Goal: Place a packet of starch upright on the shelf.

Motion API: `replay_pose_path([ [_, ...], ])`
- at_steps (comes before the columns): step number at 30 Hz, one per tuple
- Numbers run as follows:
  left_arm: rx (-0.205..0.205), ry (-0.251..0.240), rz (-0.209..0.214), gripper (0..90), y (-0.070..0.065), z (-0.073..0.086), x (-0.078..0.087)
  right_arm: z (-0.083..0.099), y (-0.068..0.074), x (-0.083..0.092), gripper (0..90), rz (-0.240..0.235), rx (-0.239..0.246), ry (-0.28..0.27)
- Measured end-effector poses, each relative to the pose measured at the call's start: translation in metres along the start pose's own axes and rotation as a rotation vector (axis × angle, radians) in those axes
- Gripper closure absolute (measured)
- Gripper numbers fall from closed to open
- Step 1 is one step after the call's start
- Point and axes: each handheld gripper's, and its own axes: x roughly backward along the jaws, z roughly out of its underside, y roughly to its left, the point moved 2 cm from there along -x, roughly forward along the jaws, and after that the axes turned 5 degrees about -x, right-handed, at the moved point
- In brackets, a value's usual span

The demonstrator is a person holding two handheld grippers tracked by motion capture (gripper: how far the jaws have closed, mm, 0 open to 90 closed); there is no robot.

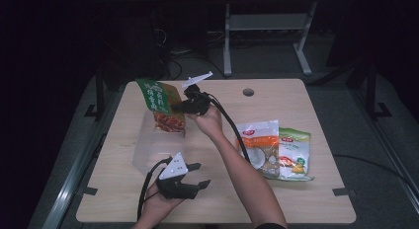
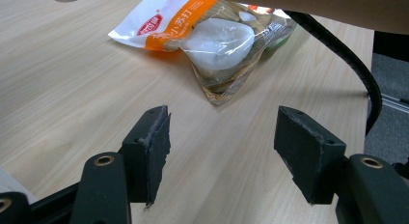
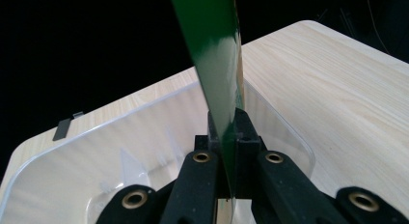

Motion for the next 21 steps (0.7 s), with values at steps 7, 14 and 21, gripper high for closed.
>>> replay_pose_path([
  [7, 0.0, -0.001, -0.001, 36.2, -0.001, 0.0, -0.002, -0.001, -0.001, 0.002, 79.7, 0.031, -0.003, 0.022],
  [14, -0.001, 0.003, -0.003, 35.2, 0.0, 0.0, -0.004, -0.001, -0.004, 0.017, 67.1, 0.063, -0.008, 0.034],
  [21, 0.002, 0.006, -0.005, 33.8, 0.0, 0.0, -0.004, 0.004, -0.007, 0.035, 61.1, 0.073, -0.017, 0.04],
])
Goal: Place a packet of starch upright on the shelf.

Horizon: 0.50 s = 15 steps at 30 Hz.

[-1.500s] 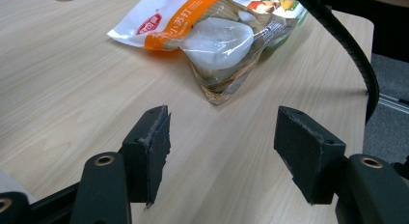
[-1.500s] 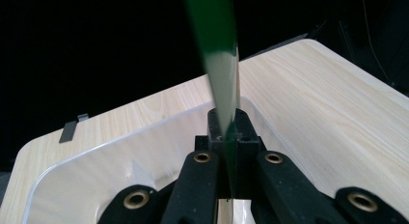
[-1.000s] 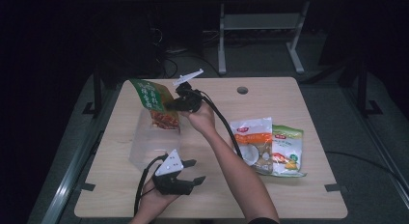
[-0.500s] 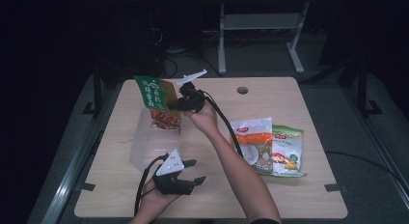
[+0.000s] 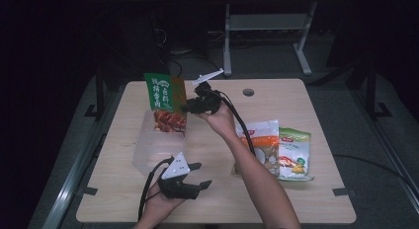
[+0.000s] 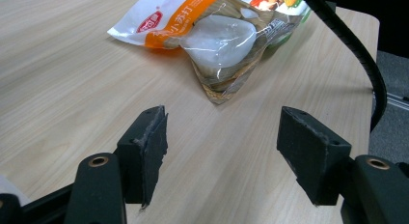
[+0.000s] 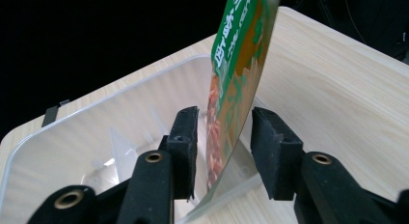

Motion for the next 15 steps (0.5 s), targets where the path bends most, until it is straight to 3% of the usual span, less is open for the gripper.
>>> replay_pose_path([
  [15, 0.002, 0.008, 0.001, 32.8, -0.001, 0.0, -0.003, 0.014, -0.005, 0.04, 52.3, 0.016, -0.015, 0.006],
])
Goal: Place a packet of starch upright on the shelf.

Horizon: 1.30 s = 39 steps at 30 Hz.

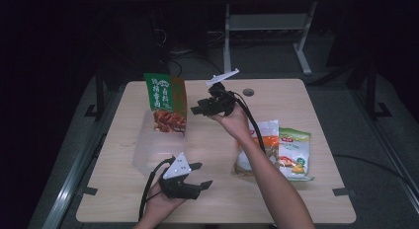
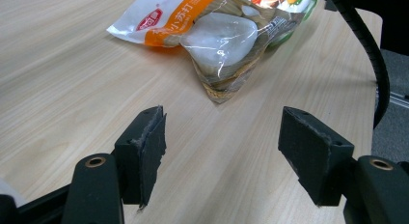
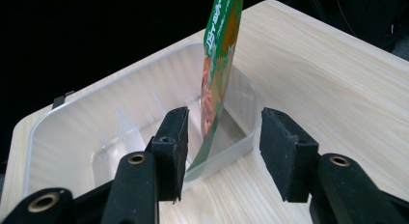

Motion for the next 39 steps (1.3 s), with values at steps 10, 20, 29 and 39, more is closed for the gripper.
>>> replay_pose_path([
  [10, -0.006, 0.008, -0.005, 32.6, 0.001, 0.0, 0.0, 0.013, -0.006, 0.026, 47.2, 0.014, -0.028, -0.006],
  [20, -0.002, 0.003, -0.003, 32.3, 0.001, 0.0, -0.001, 0.03, -0.015, 0.051, 44.6, 0.043, -0.056, 0.0],
  [29, -0.006, 0.01, -0.003, 32.0, 0.001, -0.001, -0.001, 0.041, -0.02, 0.072, 43.0, 0.064, -0.074, -0.003],
  [39, -0.004, 0.003, 0.003, 31.6, 0.0, -0.002, -0.006, 0.058, -0.027, 0.092, 40.0, 0.089, -0.109, 0.005],
])
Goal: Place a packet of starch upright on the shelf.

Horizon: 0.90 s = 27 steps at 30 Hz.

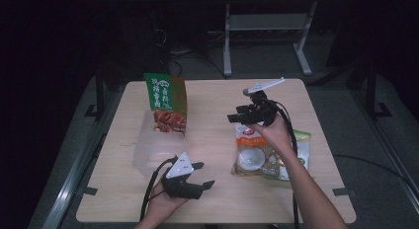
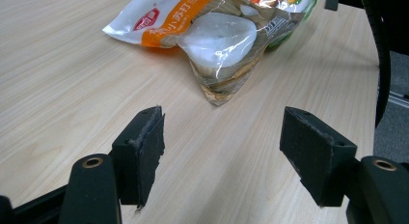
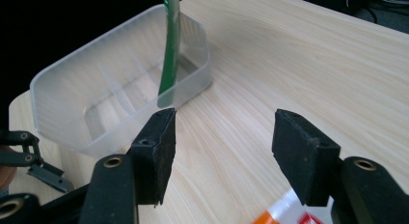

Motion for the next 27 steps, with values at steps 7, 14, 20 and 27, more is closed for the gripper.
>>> replay_pose_path([
  [7, 0.009, -0.001, 0.014, 31.3, -0.002, -0.002, -0.004, 0.01, -0.007, 0.012, 38.0, 0.011, -0.019, -0.001],
  [14, -0.006, 0.019, 0.026, 30.6, -0.006, -0.007, -0.012, 0.029, -0.018, 0.036, 36.1, 0.037, -0.046, 0.006],
  [20, -0.013, 0.031, 0.035, 30.0, -0.008, -0.014, -0.024, 0.042, -0.025, 0.052, 35.5, 0.054, -0.068, 0.016],
  [27, -0.013, 0.027, 0.038, 30.1, -0.008, -0.023, -0.043, 0.061, -0.038, 0.061, 34.9, 0.076, -0.098, 0.038],
])
